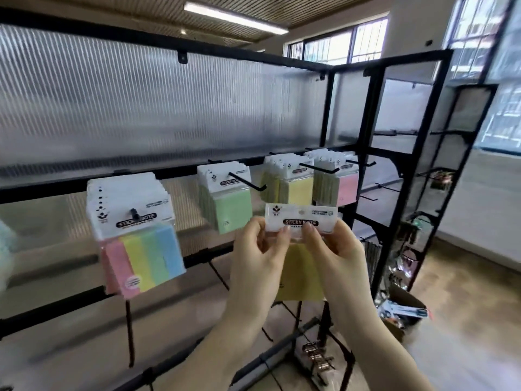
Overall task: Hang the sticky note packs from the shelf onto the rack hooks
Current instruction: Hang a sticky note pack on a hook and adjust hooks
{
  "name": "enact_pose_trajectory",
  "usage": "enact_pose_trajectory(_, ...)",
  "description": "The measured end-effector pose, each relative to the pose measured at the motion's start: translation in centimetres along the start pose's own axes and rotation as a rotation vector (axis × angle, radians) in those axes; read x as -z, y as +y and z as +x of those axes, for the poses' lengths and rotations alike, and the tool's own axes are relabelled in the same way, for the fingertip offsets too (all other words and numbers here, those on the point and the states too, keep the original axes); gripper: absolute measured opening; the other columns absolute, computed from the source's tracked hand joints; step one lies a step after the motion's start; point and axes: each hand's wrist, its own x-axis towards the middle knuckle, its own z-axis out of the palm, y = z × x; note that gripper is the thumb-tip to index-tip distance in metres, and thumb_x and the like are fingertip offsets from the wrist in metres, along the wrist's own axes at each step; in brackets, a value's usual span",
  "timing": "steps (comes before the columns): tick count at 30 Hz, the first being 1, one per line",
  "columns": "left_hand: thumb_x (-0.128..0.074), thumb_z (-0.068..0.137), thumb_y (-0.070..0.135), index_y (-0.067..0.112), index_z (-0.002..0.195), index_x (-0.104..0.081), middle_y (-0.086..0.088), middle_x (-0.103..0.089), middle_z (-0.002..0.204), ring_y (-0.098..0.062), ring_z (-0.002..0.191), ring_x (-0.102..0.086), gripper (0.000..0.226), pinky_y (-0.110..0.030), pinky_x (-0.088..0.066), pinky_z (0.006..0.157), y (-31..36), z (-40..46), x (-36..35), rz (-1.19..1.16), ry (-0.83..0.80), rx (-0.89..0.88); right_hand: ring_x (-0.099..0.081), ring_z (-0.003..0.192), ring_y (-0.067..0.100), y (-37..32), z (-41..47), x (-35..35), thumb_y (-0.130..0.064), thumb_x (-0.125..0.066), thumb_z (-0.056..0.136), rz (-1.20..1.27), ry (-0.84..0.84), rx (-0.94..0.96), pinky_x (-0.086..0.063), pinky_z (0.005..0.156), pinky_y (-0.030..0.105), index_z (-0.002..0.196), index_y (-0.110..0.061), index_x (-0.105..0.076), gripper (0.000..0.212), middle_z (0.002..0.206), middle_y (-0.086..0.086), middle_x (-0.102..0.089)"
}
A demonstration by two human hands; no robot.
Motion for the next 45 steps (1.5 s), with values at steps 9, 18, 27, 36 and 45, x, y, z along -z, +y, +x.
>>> enact_pose_trajectory(9, -0.06, 0.09, 0.041, 0.022, 0.09, -0.066, 0.0, -0.072, 0.085, -0.016, 0.077, -0.069, 0.021, -0.035, -0.055, 0.072, -1.6, 8.2, -6.6, -0.083, -0.109, 0.001, -0.055, 0.057, 0.008, 3.3, 9.4, 3.1, -0.023, -0.063, 0.091, -0.073, 0.088, 0.02, -0.044, 0.053, 0.02, 0.077, -0.007, -0.061, 0.022, 0.065, -0.001, -0.065)
enact_pose_trajectory(18, -0.056, 0.094, 0.034, 0.001, 0.075, -0.053, -0.011, -0.053, 0.063, -0.022, 0.057, -0.05, 0.037, -0.033, -0.044, 0.057, -3.0, 13.3, -12.1, -0.054, -0.077, -0.176, -0.051, 0.059, 0.025, 6.3, 15.8, 5.8, -0.033, -0.064, 0.088, 0.015, 0.197, 0.071, -0.042, 0.056, 0.032, 0.072, 0.0, -0.052, 0.039, 0.069, 0.027, -0.058)
enact_pose_trajectory(27, -0.053, 0.092, 0.038, 0.009, 0.084, -0.059, -0.014, -0.062, 0.077, -0.029, 0.072, -0.061, 0.031, -0.032, -0.053, 0.065, -4.6, 14.0, -13.5, -0.112, -0.043, -0.203, -0.048, 0.05, 0.007, 7.7, 18.2, 7.2, -0.037, -0.065, 0.083, 0.017, 0.004, 0.088, -0.037, 0.047, 0.016, 0.061, -0.016, -0.054, 0.033, 0.053, 0.001, -0.056)
enact_pose_trajectory(36, -0.055, 0.089, 0.042, 0.009, 0.082, -0.052, -0.012, -0.056, 0.07, -0.022, 0.066, -0.056, 0.034, -0.024, -0.044, 0.06, -6.0, 13.7, -13.0, 0.077, 0.158, -0.183, -0.052, 0.055, 0.007, 10.0, 19.8, 6.4, -0.03, -0.062, 0.088, 0.086, -0.2, 0.094, -0.039, 0.052, 0.015, 0.077, -0.004, -0.06, 0.029, 0.061, -0.001, -0.061)
enact_pose_trajectory(45, -0.066, 0.085, 0.021, 0.029, 0.094, -0.047, 0.003, -0.058, 0.091, -0.009, 0.085, -0.059, 0.022, -0.014, -0.045, 0.077, -9.0, 14.5, -11.6, 0.285, 0.501, -0.179, -0.059, 0.1, 0.008, 12.8, 21.1, 4.5, -0.01, -0.069, 0.085, 0.021, -0.303, 0.06, -0.05, 0.085, 0.025, 0.122, -0.02, -0.049, 0.043, 0.115, -0.006, -0.058)
